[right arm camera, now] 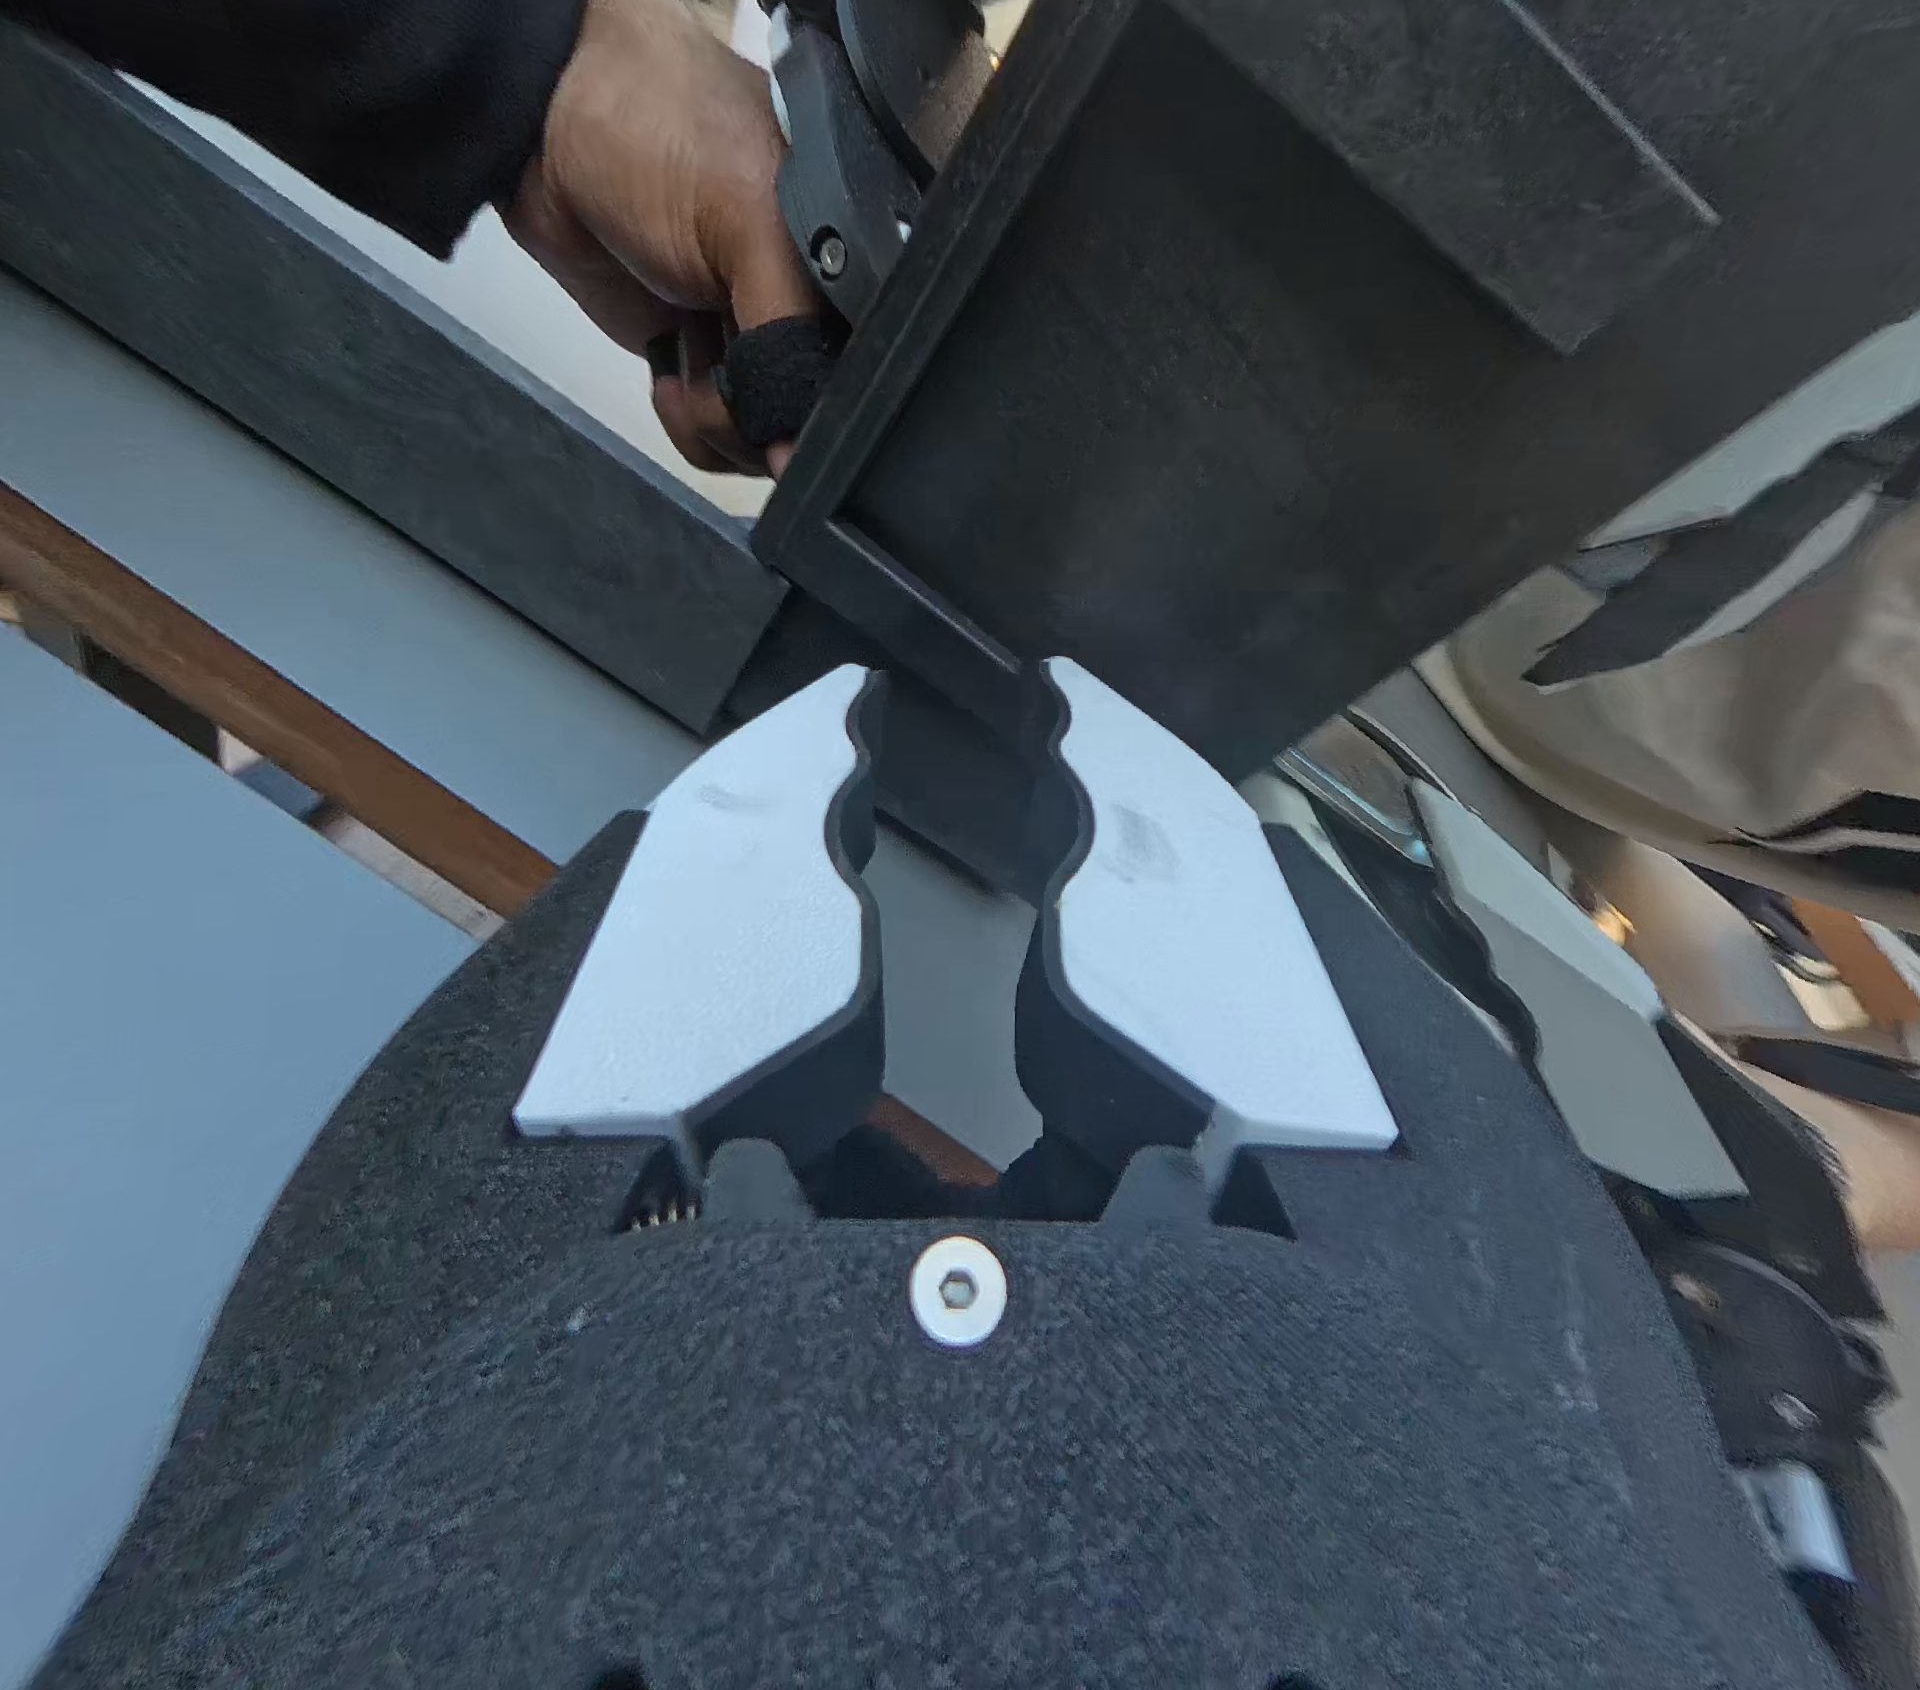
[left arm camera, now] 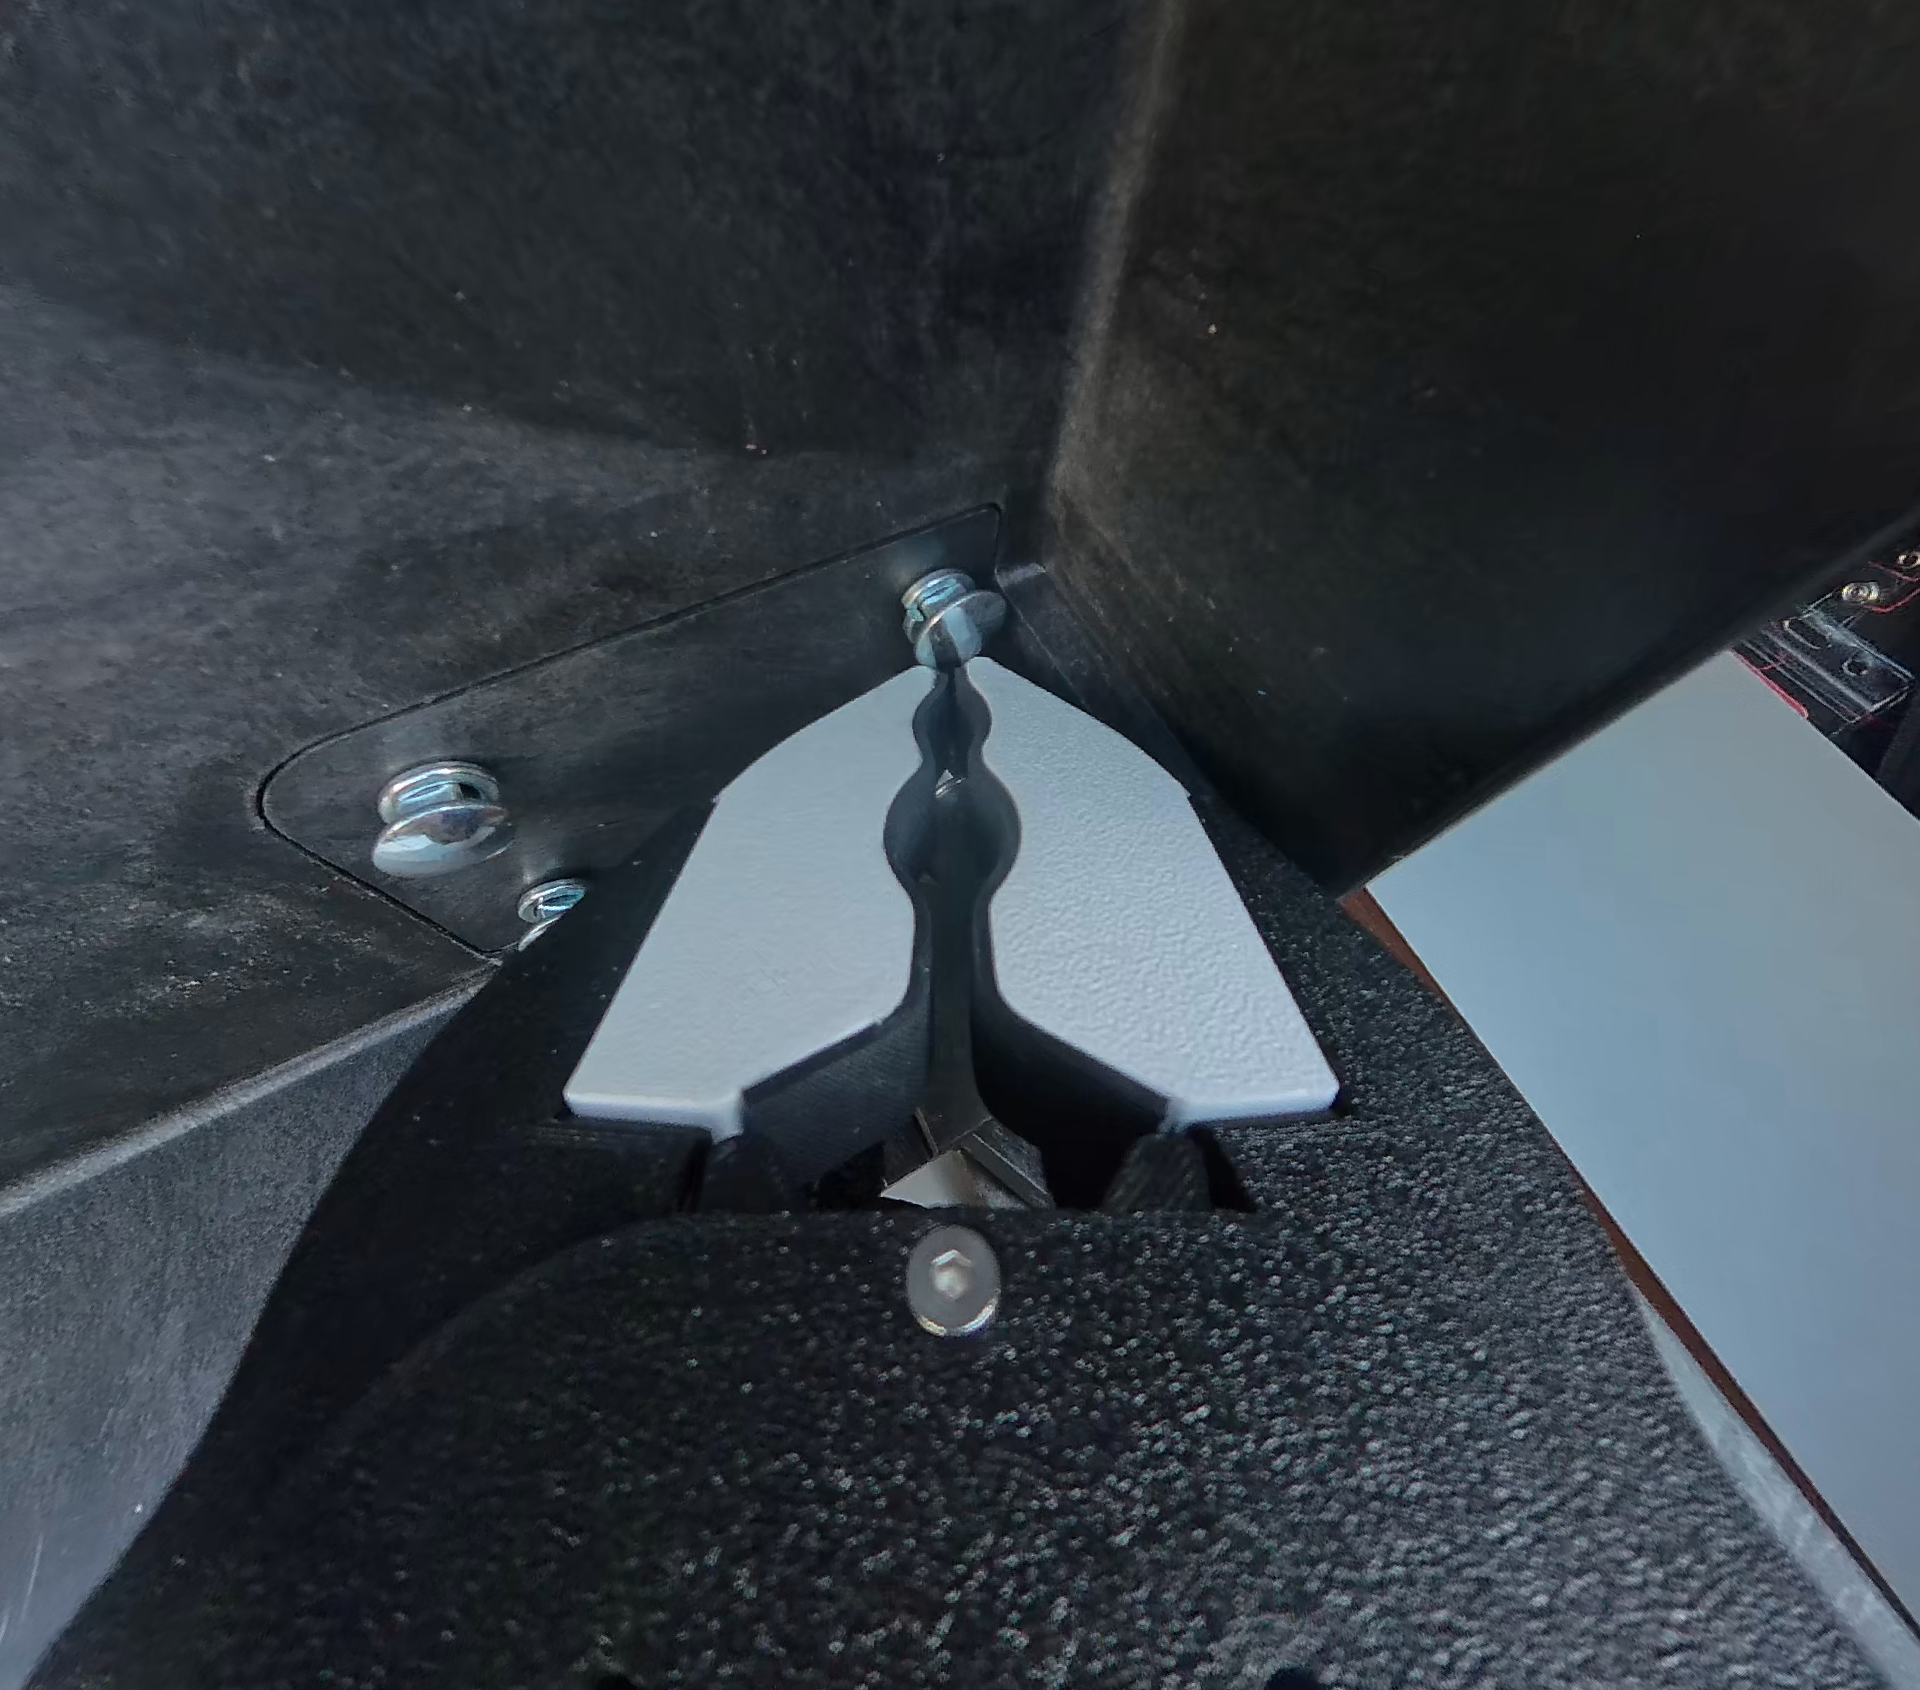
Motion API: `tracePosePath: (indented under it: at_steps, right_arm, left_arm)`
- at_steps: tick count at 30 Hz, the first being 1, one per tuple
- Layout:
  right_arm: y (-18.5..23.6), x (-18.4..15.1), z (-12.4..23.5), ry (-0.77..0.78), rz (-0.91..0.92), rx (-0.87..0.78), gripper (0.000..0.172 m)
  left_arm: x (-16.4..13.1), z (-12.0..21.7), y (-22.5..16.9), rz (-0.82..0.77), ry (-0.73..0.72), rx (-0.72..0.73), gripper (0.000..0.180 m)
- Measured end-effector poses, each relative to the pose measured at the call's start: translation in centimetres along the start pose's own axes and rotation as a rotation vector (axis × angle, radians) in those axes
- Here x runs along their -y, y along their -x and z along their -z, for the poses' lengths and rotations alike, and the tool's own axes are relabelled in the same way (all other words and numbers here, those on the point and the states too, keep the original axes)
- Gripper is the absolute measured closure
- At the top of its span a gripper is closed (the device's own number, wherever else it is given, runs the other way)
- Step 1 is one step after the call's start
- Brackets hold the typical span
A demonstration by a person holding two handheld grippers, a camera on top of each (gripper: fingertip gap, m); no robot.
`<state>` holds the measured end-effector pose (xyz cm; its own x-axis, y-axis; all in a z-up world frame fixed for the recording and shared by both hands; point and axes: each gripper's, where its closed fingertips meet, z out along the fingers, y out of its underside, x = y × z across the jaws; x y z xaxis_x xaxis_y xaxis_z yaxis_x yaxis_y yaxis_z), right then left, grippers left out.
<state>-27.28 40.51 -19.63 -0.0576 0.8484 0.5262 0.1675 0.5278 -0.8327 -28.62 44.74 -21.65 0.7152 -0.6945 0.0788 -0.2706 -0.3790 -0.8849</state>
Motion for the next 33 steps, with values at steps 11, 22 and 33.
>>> tracePosePath:
  at_steps: [11,22,33]
  right_arm:
    - [-3.1,-11.1,19.2,0.079,-0.571,-0.244,0.143]
    - [1.3,-16.3,22.1,-0.111,-0.765,-0.324,0.152]
    - [1.1,-15.1,23.3,0.046,-0.677,-0.380,0.148]
  left_arm:
    - [0.0,0.0,-0.1,0.026,-0.036,-0.042,0.180]
    - [0.0,0.0,-0.2,0.019,-0.030,-0.026,0.180]
    - [0.1,-0.1,-0.2,0.035,-0.023,-0.036,0.180]
